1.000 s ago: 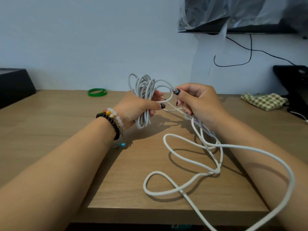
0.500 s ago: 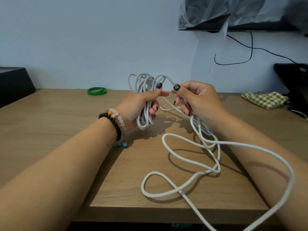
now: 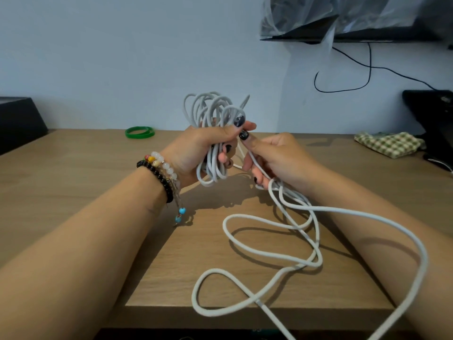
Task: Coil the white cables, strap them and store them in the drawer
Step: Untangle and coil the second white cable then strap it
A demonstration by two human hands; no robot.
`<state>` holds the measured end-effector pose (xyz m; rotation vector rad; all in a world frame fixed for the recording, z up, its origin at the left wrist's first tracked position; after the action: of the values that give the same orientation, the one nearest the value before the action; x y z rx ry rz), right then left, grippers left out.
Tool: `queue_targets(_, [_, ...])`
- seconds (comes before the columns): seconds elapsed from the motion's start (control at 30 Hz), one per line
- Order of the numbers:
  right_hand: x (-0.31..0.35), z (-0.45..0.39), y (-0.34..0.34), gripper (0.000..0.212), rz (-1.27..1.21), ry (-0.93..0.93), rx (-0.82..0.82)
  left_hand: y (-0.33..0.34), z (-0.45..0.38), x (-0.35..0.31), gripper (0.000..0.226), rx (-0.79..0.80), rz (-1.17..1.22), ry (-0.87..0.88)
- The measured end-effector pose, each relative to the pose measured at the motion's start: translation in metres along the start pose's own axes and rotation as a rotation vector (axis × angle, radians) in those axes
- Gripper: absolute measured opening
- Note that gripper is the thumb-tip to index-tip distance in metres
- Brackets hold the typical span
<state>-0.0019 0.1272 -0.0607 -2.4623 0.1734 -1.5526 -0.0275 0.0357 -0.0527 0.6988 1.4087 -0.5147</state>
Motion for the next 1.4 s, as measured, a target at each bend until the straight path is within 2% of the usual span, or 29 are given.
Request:
queue_targets(0.17, [0.001,0.0,0.008,0.05,0.055,-0.003,0.065,-0.015,-0.001,-0.002,0.008,-0.141,-0.069,0.066])
queue_targets(0.33, [0.005,-0.004,0.0,0.017,0.187,-0.055,0.056,-0.034,0.0,-0.007,0.013,-0.283,0.083,0.132])
queue_targets(0.43, [0.009,-0.008,-0.007,0.015,0.271,-0.11,0.0,-0.05,0.001,-0.009,0.012,-0.375,0.179,0.134])
queue_targets(0.57, [0.013,-0.012,-0.014,0.03,0.641,-0.173,0.025,-0.047,0.005,-0.016,0.029,-0.35,0.305,0.155])
queue_targets(0.63, [0.01,-0.011,-0.015,0.031,0.661,-0.133,0.068,-0.049,0.008,-0.018,0.038,-0.344,0.421,0.16])
queue_targets(0.7, [0.008,-0.008,-0.009,0.02,0.638,-0.083,0.15,-0.05,0.009,-0.018,0.034,-0.331,0.521,0.17])
queue_targets(0.77, [0.004,-0.004,0.0,0.009,0.594,-0.052,0.235,-0.05,0.009,-0.017,0.031,-0.312,0.552,0.172])
queue_targets(0.83, [0.0,-0.004,0.002,0.008,0.598,-0.048,0.251,-0.05,0.009,-0.016,0.027,-0.299,0.526,0.171])
queue_targets(0.93, [0.001,-0.008,-0.016,0.009,0.578,-0.056,0.097,-0.054,0.011,-0.016,0.024,-0.333,0.373,0.178])
queue_targets(1.07, [0.01,-0.005,-0.049,0.016,0.416,-0.055,-0.139,-0.061,0.021,-0.022,0.018,-0.56,-0.125,0.214])
queue_targets(1.17, [0.015,-0.002,-0.062,0.022,0.411,-0.09,-0.238,-0.05,0.023,-0.027,0.013,-0.64,-0.495,0.177])
queue_targets(1.4, [0.018,0.0,-0.09,0.021,0.225,-0.176,-0.456,-0.047,0.009,-0.003,0.019,-0.537,-0.91,-0.115])
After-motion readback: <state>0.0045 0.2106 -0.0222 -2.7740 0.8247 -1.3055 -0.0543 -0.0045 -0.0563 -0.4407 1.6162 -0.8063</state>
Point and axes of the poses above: each hand's wrist, its own z-axis away from the middle knuckle, its own y-axis out of the palm, x = y × z, the point moved 10 cm from there along -z, towards the middle knuckle, and after that the axes turned 13 degrees about -y, right-handed, at the moved point
